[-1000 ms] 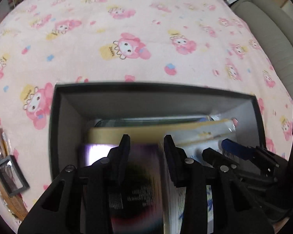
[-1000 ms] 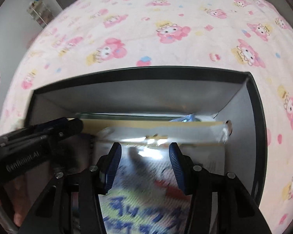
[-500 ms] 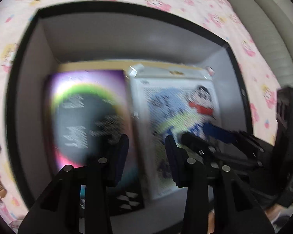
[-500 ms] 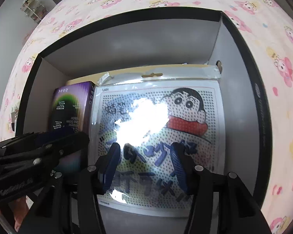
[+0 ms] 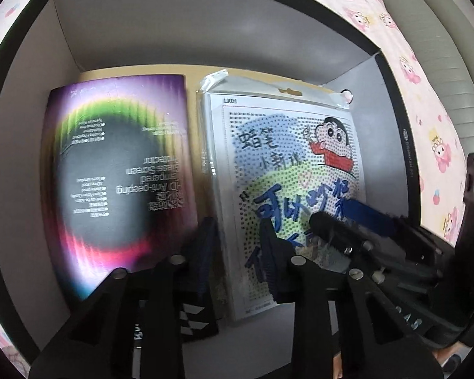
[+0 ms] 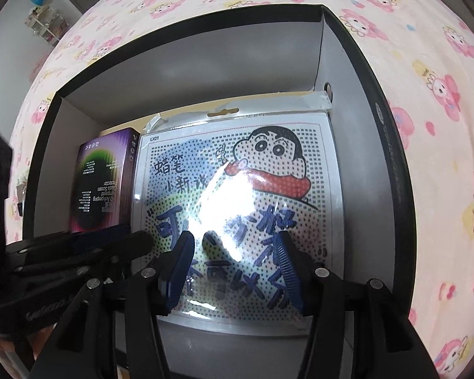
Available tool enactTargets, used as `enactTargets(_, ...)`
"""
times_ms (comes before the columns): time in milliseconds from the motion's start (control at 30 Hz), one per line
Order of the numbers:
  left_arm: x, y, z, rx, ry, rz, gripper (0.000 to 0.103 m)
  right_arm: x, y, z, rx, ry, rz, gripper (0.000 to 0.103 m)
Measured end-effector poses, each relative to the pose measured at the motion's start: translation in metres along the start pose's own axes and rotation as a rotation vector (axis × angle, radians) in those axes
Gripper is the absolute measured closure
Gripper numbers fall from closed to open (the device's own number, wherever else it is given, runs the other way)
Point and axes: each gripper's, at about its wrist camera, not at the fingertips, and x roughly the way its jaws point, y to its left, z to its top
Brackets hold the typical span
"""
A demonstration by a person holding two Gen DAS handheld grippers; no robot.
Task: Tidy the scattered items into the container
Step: 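Lower the purple box into the black box beside the crayon pack, then open both grippers and withdraw toward the comb and mirror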
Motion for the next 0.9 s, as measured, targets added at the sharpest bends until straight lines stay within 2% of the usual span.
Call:
enactTargets(200,0.000,-0.002,-0.003,0.025,0.008,-0.011,0.073,-0.006,-0.004,-0.013,0.028,-0.009,0.018,0.054)
enactTargets(333,-0.002,0.012,-0.003,-0.059,-0.004,-0.062,0.073,-0.007,0.001,-0.017,0.017,-0.010,0.004,0.051)
enactTargets(433,-0.004,0.024,-0.004,-0.111,0.001,-0.088,0.082,-0.005,0.003,-0.025,-0.008,-0.011,-0.012,0.049)
enactTargets(500,-0.005,0.024,-0.005,-0.105,0.002,-0.102,0.081,-0.004,0.004,-0.028,-0.017,-0.012,-0.016,0.048)
enactTargets(533,-0.007,0.021,-0.006,-0.089,-0.004,-0.108,0.076,-0.005,0.004,-0.029,-0.013,-0.013,-0.015,0.048)
enactTargets(633,-0.023,0.011,-0.015,-0.036,-0.077,-0.113,0.058,-0.008,0.002,-0.032,0.008,-0.022,-0.004,0.048)
enactTargets(667,-0.031,0.007,-0.019,-0.016,-0.115,-0.102,0.055,-0.010,0.001,-0.033,0.016,-0.028,0.000,0.048)
enactTargets(800,-0.065,-0.012,-0.036,0.064,-0.253,-0.087,0.052,-0.024,-0.001,-0.041,0.055,-0.072,0.010,0.048)
enactTargets(900,-0.091,-0.021,-0.048,0.106,-0.347,-0.040,0.051,-0.042,0.007,-0.049,0.057,-0.117,0.000,0.048)
